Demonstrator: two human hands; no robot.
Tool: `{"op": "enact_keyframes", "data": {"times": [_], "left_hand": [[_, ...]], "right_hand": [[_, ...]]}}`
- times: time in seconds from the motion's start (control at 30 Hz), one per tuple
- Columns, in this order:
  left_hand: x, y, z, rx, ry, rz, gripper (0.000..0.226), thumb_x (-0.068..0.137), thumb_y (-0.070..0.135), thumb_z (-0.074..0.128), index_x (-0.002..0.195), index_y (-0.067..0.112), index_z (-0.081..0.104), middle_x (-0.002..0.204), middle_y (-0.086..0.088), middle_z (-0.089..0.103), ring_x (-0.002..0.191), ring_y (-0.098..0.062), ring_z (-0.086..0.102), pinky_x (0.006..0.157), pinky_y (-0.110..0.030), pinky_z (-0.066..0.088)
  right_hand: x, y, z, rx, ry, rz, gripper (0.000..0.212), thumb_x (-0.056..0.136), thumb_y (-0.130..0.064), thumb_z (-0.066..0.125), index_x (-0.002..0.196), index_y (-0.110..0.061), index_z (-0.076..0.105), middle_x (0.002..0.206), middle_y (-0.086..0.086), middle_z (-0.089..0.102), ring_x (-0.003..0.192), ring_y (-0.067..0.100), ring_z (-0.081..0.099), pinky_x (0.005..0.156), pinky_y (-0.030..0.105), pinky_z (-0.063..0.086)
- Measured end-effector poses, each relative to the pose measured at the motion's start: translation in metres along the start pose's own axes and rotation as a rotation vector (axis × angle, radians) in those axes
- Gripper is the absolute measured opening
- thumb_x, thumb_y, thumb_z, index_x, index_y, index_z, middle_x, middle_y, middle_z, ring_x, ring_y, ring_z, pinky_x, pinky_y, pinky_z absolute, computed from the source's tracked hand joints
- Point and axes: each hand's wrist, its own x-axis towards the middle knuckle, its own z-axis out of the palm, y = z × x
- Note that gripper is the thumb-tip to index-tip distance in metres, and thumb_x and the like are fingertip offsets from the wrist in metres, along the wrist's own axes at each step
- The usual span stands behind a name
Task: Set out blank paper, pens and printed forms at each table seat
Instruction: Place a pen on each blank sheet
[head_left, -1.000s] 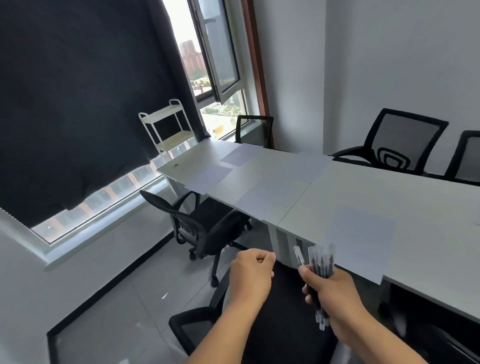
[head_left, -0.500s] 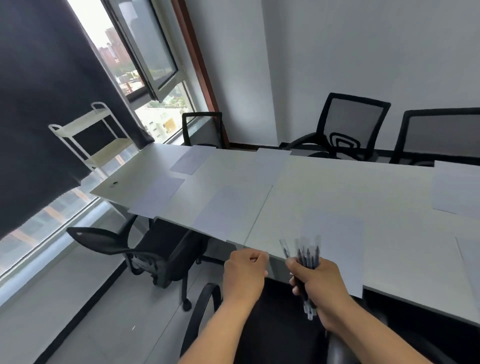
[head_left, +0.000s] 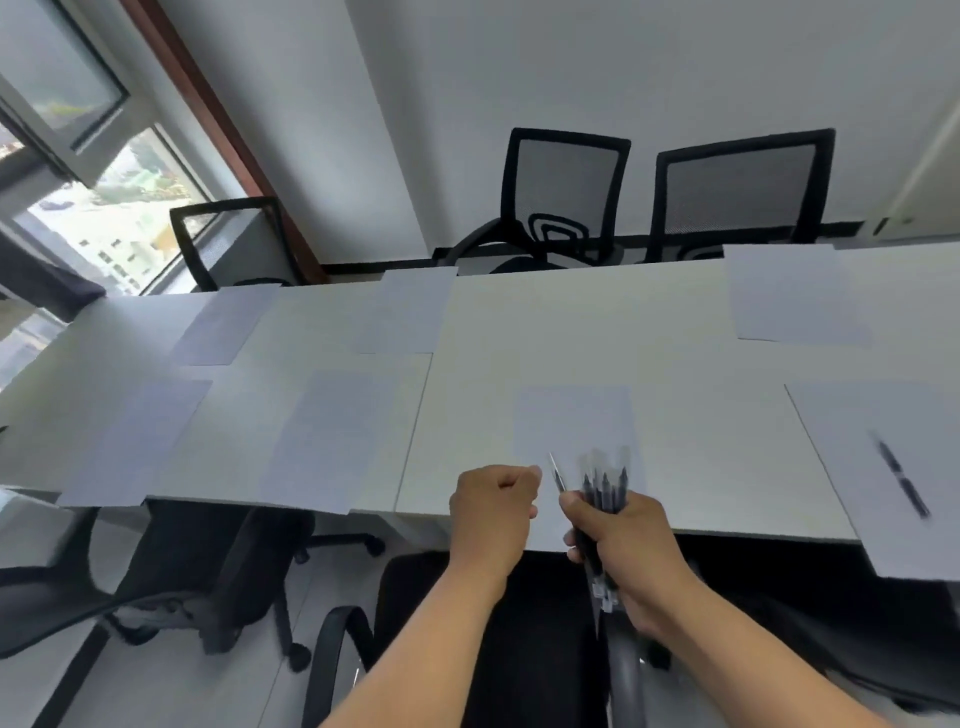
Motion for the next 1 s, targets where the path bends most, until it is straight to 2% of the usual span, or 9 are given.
{"op": "enact_keyframes", "data": {"times": [0.13,0.3,0.5,0.6,0.7,0.73,0.8,0.87,1.0], "left_hand": [[0.035,-0.011,0.023,-0.002,-0.134,-0.013,0.029,0.103,0.033,0.074,0.081,0.018,0.084,0.082,0.018,0.08,0.069,-0.003,0.074,0.072,-0.024,0.054],[0.073,-0.026,0.046,-0.033,-0.235,-0.016,0.029,0.102,0.028,0.076,0.077,0.017,0.085,0.081,0.018,0.08,0.064,0.006,0.069,0.057,-0.006,0.047],[0.109,-0.037,0.063,0.006,-0.27,-0.057,0.026,0.098,0.024,0.077,0.076,0.011,0.083,0.081,0.009,0.08,0.067,-0.003,0.07,0.069,-0.022,0.052],[0.125,-0.039,0.072,0.044,-0.275,-0.061,0.032,0.097,0.026,0.079,0.067,0.014,0.076,0.074,0.008,0.078,0.062,-0.001,0.071,0.065,-0.023,0.051],[0.138,-0.04,0.081,0.074,-0.261,-0.069,0.038,0.095,0.024,0.078,0.059,0.015,0.067,0.065,0.004,0.073,0.064,-0.01,0.075,0.064,-0.024,0.049],[0.144,-0.04,0.084,0.088,-0.252,-0.076,0.04,0.094,0.024,0.078,0.057,0.016,0.065,0.062,0.003,0.072,0.066,-0.015,0.077,0.064,-0.025,0.048],[0.156,-0.038,0.091,0.131,-0.241,-0.09,0.04,0.092,0.025,0.077,0.055,0.015,0.062,0.06,0.001,0.072,0.068,-0.025,0.078,0.062,-0.026,0.047],[0.168,-0.036,0.096,0.179,-0.234,-0.097,0.036,0.089,0.022,0.074,0.057,0.013,0.06,0.058,-0.002,0.072,0.057,-0.027,0.067,0.059,-0.027,0.043],[0.19,-0.036,0.105,0.319,-0.243,-0.084,0.024,0.083,0.02,0.069,0.063,0.014,0.057,0.059,-0.007,0.061,0.051,-0.022,0.042,0.056,-0.027,0.036]], "right_hand": [[0.025,0.015,-0.001,0.013,0.092,0.009,0.02,0.1,-0.022,0.077,0.097,-0.002,0.075,0.068,0.006,0.068,0.065,0.021,0.068,0.07,0.037,0.061],[0.052,0.024,-0.001,-0.013,0.162,0.033,0.021,0.1,-0.025,0.077,0.096,-0.005,0.076,0.068,0.009,0.067,0.064,0.021,0.069,0.059,0.039,0.05],[0.078,0.037,0.0,-0.046,0.214,0.087,0.025,0.101,-0.031,0.075,0.099,-0.006,0.074,0.073,0.015,0.071,0.05,0.016,0.063,0.041,0.025,0.041],[0.091,0.044,0.0,-0.01,0.225,0.089,0.029,0.102,-0.032,0.075,0.1,-0.003,0.074,0.071,0.015,0.071,0.06,0.028,0.068,0.049,0.035,0.05],[0.102,0.05,-0.003,0.094,0.287,0.084,0.035,0.102,-0.028,0.076,0.106,0.007,0.074,0.072,0.014,0.068,0.067,0.028,0.073,0.077,0.052,0.064],[0.105,0.051,-0.005,0.132,0.312,0.085,0.035,0.101,-0.026,0.076,0.106,0.008,0.074,0.072,0.013,0.066,0.066,0.029,0.073,0.078,0.051,0.065],[0.11,0.054,-0.011,0.186,0.352,0.094,0.03,0.1,-0.022,0.077,0.104,0.008,0.075,0.073,0.012,0.066,0.066,0.028,0.071,0.063,0.037,0.064],[0.113,0.058,-0.016,0.232,0.378,0.112,0.027,0.099,-0.019,0.079,0.103,0.007,0.076,0.077,0.014,0.066,0.072,0.028,0.07,0.061,0.03,0.063],[0.12,0.068,-0.027,0.273,0.406,0.137,0.024,0.098,-0.017,0.08,0.1,0.007,0.078,0.079,0.016,0.062,0.074,0.028,0.066,0.072,0.04,0.068]]}}
